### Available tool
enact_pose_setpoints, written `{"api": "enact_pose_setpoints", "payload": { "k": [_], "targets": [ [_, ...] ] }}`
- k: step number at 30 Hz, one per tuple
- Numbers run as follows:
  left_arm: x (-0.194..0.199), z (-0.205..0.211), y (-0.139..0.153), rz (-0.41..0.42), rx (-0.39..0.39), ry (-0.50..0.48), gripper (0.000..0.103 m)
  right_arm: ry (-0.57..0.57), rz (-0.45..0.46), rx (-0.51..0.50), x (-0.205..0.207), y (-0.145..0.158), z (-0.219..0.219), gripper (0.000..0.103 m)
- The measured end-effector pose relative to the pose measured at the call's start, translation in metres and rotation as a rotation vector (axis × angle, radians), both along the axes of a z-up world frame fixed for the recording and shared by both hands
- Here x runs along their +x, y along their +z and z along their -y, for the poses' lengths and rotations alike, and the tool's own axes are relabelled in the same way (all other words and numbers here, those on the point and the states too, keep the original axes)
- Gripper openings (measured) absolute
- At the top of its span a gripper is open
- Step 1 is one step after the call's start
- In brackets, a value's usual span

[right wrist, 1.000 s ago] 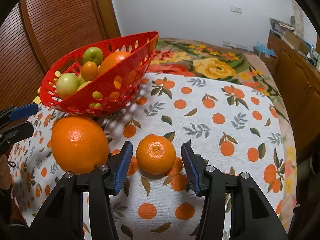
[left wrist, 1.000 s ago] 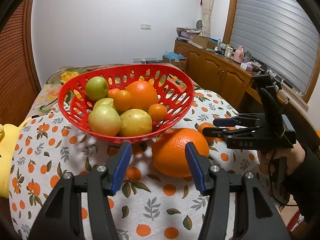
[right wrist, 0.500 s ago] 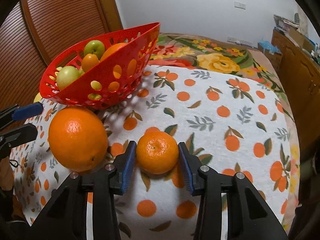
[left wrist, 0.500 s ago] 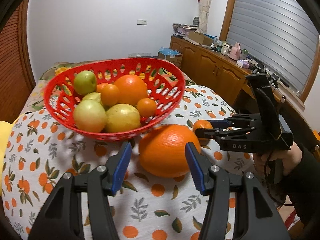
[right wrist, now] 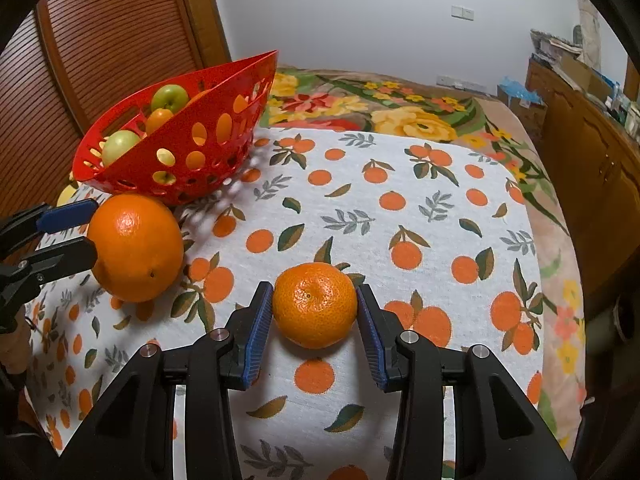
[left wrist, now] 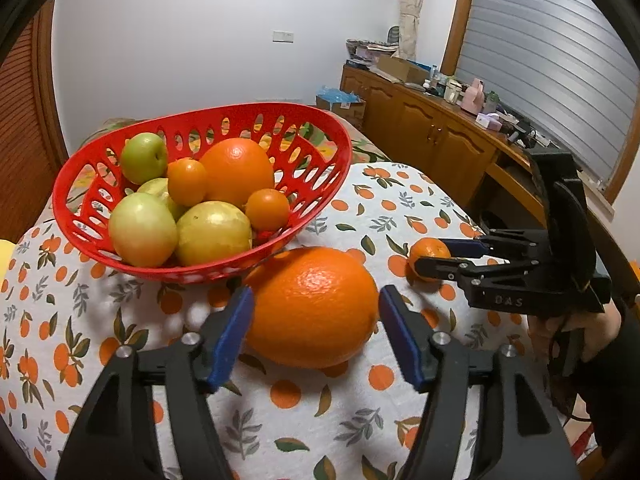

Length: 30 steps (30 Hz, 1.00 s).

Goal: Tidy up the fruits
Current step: 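Close the left tool on the large orange while the right tool grips the mandarin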

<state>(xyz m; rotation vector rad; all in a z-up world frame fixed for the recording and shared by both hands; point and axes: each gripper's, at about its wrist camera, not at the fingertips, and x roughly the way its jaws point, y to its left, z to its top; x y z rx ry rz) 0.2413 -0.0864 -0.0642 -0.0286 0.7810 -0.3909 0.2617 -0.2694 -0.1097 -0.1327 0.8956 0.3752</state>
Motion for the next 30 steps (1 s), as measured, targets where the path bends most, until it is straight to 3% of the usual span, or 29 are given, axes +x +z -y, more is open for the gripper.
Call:
{"api": "enact_pose_setpoints", "payload": {
  "k": [6, 14, 22, 30],
  "targets": [
    [0.005, 0.009, -0.005, 0.013, 0.053, 0.031, 0.070, 0.002, 0.005, 0.004, -0.001, 0.000, 0.002, 0.042],
    [0.011, 0.018, -0.017, 0.014, 0.109, 0.055, 0.087, 0.004, 0.007, 0.008, -0.001, 0.000, 0.003, 0.042],
    [0.025, 0.019, -0.030, -0.065, 0.046, 0.043, 0.093, 0.006, 0.009, 0.006, 0.000, 0.001, 0.002, 0.042],
    [0.028, 0.031, -0.033, -0.048, 0.082, 0.021, 0.094, 0.008, 0.006, 0.002, 0.001, 0.000, 0.001, 0.042]
  ]
}}
